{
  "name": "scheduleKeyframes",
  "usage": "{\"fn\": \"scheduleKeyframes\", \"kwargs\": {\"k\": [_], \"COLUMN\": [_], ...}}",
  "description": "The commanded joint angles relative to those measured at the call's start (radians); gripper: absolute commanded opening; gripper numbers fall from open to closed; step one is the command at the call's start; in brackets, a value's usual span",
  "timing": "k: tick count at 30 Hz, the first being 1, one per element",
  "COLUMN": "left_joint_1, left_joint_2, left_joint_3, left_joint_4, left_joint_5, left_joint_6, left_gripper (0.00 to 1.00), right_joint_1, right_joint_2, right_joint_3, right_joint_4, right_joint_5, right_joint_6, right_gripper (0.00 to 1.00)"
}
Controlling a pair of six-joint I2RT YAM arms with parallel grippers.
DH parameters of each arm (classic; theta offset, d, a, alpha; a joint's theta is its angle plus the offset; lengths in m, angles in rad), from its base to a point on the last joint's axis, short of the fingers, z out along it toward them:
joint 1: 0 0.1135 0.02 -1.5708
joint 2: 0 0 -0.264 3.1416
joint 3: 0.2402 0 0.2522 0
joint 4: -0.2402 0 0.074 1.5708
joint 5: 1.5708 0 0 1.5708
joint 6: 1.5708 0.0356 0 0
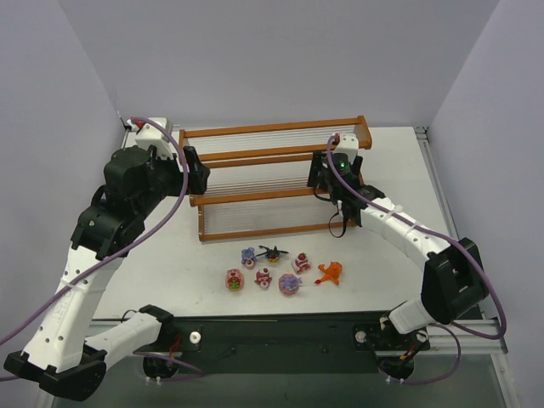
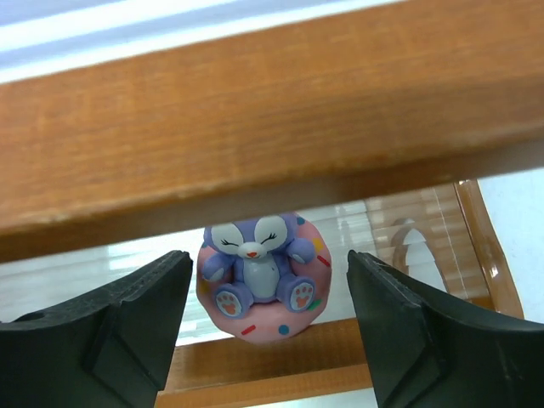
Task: Place and organize the plastic toys onto the shelf
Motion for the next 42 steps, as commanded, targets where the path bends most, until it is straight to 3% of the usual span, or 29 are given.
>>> {"fn": "scheduleKeyframes", "kwargs": {"k": [1, 8, 15, 19, 26, 29, 33, 37, 42], "left_joint_1": [0.007, 0.007, 0.008, 0.008, 0.004, -0.057, -0.243, -0.378, -0.387], "left_joint_2": [-0.021, -0.032, -0.061, -0.076, -0.099, -0.128, -0.19, -0.202, -0.194], "left_joint_3": [0.027, 0.026, 0.001, -0.022, -0.132, -0.258, -0.495, -0.566, -0.553], "left_joint_4": [0.004, 0.003, 0.0, -0.022, -0.086, -0.065, 0.119, 0.205, 0.149], "left_joint_5": [-0.005, 0.0, 0.009, 0.028, 0.151, 0.215, 0.143, 0.031, -0.058], "left_joint_6": [0.004, 0.001, -0.009, -0.013, -0.083, -0.18, -0.321, -0.407, -0.438], "left_gripper": [0.97, 0.97, 0.97, 0.97, 0.97, 0.97, 0.97, 0.96, 0.95], "right_joint_1": [-0.002, 0.002, 0.005, 0.014, 0.164, 0.24, 0.295, 0.336, 0.415], "right_joint_2": [-0.068, -0.191, -0.344, -0.4, -0.418, -0.381, -0.337, -0.318, -0.347], "right_joint_3": [0.023, 0.058, 0.047, 0.07, -0.023, -0.036, -0.036, -0.046, -0.106], "right_joint_4": [-0.029, -0.123, -0.372, -0.515, -0.572, -0.571, -0.571, -0.572, -0.653], "right_joint_5": [0.0, -0.05, -0.119, -0.242, -0.213, -0.187, -0.172, -0.19, -0.189], "right_joint_6": [0.025, 0.057, 0.12, 0.174, 0.273, 0.306, 0.318, 0.316, 0.402], "right_gripper": [0.78, 0.84, 0.84, 0.83, 0.8, 0.8, 0.79, 0.76, 0.75]}}
